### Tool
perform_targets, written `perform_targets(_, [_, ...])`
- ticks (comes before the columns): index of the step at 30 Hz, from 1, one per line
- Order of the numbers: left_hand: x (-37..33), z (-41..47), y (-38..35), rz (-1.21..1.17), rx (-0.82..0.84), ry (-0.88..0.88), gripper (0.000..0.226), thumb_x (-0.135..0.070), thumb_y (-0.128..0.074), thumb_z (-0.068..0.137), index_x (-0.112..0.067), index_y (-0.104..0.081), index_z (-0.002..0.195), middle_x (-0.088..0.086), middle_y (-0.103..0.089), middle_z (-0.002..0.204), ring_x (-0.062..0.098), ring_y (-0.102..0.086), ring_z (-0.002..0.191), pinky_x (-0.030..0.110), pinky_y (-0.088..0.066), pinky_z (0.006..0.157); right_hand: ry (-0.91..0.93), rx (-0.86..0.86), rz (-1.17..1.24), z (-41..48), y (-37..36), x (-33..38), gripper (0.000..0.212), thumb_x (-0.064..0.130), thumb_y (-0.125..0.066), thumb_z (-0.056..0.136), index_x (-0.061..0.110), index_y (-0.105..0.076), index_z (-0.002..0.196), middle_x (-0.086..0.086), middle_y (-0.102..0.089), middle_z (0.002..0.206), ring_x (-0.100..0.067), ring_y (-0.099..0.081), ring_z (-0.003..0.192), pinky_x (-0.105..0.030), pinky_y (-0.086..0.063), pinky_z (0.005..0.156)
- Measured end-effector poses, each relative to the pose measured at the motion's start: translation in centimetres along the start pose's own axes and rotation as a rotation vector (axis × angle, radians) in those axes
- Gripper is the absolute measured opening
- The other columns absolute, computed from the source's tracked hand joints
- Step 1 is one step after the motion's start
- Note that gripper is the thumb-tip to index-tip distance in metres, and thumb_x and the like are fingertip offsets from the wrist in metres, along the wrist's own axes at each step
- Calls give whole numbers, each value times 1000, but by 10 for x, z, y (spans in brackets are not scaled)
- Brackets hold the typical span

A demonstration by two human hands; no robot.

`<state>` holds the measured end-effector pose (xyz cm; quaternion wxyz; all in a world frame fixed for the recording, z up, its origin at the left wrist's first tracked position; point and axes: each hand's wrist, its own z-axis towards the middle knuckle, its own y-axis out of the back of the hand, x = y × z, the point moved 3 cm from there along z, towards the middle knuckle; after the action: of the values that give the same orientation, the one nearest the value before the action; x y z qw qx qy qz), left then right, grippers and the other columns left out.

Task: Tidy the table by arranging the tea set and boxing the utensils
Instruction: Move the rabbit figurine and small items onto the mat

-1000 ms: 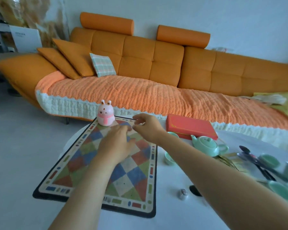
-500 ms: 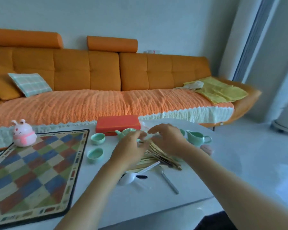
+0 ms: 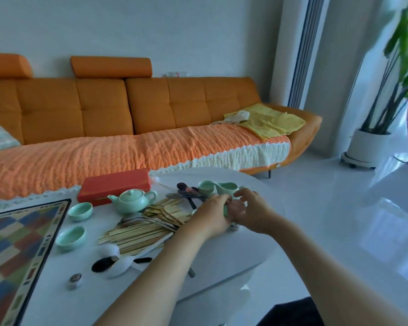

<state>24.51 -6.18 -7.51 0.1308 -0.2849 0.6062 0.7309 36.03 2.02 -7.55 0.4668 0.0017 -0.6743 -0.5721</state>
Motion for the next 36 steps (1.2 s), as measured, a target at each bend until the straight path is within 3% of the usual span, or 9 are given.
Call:
perform_targets(5, [0, -4, 1, -76, -69, -40, 53, -18, -64, 88, -25, -49, 138, 0, -52, 135, 20, -54, 119, 30, -44, 94, 28, -53, 88, 4, 1, 5, 26, 37, -62, 84, 24, -58, 106, 6, -64, 93, -18, -62, 88, -36, -54, 78])
perform_targets(10, [15, -17, 26, -263, -140, -67, 67, -19, -78, 79, -29, -46, 138, -14, -54, 120, 4, -59, 106, 25, -50, 88, 77, -27, 333, 3, -2, 26, 39, 25, -73, 77, 27, -57, 114, 6, -65, 100, -10, -64, 75, -22, -48, 57])
perform_targets(13, [31, -30, 37, -311, -193, -39, 64, -22, -79, 79, -32, -48, 134, -19, -60, 113, -6, -59, 101, 18, -49, 82, 93, 22, 442, 2, -14, 43, 47, 16, -74, 75, 28, -57, 117, 3, -65, 105, -10, -67, 79, -20, -51, 58])
perform_targets(17, [60, -54, 61, -422, -338, 13, 57, -19, -82, 75, -33, -55, 124, -14, -67, 111, 1, -65, 97, 26, -54, 84, 111, 74, 577, -1, -35, 75, 53, 14, -79, 77, 23, -56, 124, -1, -64, 104, -7, -67, 83, -12, -49, 59])
perform_targets(20, [82, -77, 84, -479, -408, 36, 53, -17, -83, 75, -33, -58, 118, -11, -67, 108, 5, -69, 90, 31, -58, 80, 150, 145, 603, -2, -59, 104, 50, 14, -79, 77, 20, -58, 121, -4, -67, 104, -10, -68, 84, -19, -54, 68])
perform_targets(23, [104, -101, 106, -428, -409, 55, 56, -16, -85, 71, -36, -60, 117, -13, -66, 109, 4, -68, 90, 27, -57, 80, 190, 148, 569, -3, -88, 133, 42, 25, -79, 78, 24, -60, 115, 0, -69, 100, -10, -68, 84, -25, -57, 74])
perform_targets(25, [121, -119, 121, -423, -405, 81, 58, -14, -85, 70, -40, -60, 115, -13, -66, 109, 4, -67, 93, 34, -58, 82, 230, 149, 549, -4, -108, 154, 40, 33, -79, 77, 25, -62, 113, 2, -70, 99, -10, -68, 86, -29, -58, 78])
perform_targets(30, [169, -172, 170, -342, -442, 153, 47, -10, -63, 88, -45, -57, 119, -21, -62, 114, 0, -61, 103, 31, -53, 87, 309, 216, 585, -5, -158, 219, 46, 41, -80, 75, 26, -63, 115, 3, -69, 100, -9, -68, 80, -25, -55, 67])
perform_targets(36, [246, -221, 225, -228, -732, 370, 43, -8, -45, 90, -42, -59, 110, -17, -63, 108, 6, -60, 99, 35, -51, 83, 358, 338, 526, -9, -221, 294, 45, 37, -78, 76, 27, -60, 117, 5, -67, 100, -13, -67, 85, -35, -60, 75])
